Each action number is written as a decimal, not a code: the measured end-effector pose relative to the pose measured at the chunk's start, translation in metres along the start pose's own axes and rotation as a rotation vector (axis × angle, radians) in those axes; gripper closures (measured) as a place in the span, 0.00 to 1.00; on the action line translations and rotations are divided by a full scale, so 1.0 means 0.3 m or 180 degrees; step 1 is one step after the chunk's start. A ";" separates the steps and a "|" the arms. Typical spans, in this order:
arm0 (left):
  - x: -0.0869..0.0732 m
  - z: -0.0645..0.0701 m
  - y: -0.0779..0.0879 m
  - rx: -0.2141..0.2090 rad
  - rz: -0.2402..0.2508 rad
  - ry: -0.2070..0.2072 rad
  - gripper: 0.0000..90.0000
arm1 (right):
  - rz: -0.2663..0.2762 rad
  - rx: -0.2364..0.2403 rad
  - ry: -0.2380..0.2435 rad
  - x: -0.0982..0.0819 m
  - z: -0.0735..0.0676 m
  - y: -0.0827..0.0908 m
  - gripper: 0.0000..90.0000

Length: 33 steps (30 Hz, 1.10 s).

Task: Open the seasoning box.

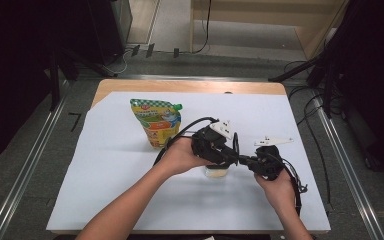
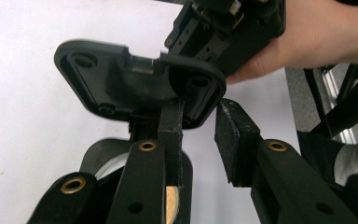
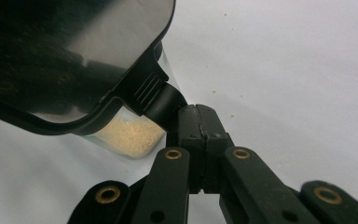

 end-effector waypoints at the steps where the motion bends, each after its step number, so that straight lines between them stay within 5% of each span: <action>1: 0.002 -0.002 -0.007 -0.0022 0.0001 0.0015 0.81 | -0.0001 -0.0002 -0.0002 0.000 0.000 0.000 1.00; 12: -0.008 -0.015 -0.004 -0.0114 0.0047 0.0302 0.80 | 0.0033 0.0054 0.0020 -0.004 0.003 0.009 0.99; 25: -0.099 -0.030 0.133 0.0095 0.0148 0.0605 0.71 | 0.0080 0.0139 0.0104 -0.015 -0.044 0.079 0.89; 30: -0.113 -0.022 0.182 0.0166 0.0138 0.0616 0.68 | 0.0094 0.0227 0.0118 -0.029 -0.081 0.096 0.78; 33: -0.124 -0.021 0.219 0.0183 0.0189 0.0758 0.61 | 0.0105 0.0329 0.0117 -0.040 -0.087 0.100 0.72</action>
Point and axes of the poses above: each handheld gripper's, and its own axes: y roughly backward along the jaws, x roughly out of its top, z roughly to its right, the point moved 2 cm from there along -y, roughly forward along the jaws, and after that the axes turned 13 degrees about z, right-handed, at the moved point
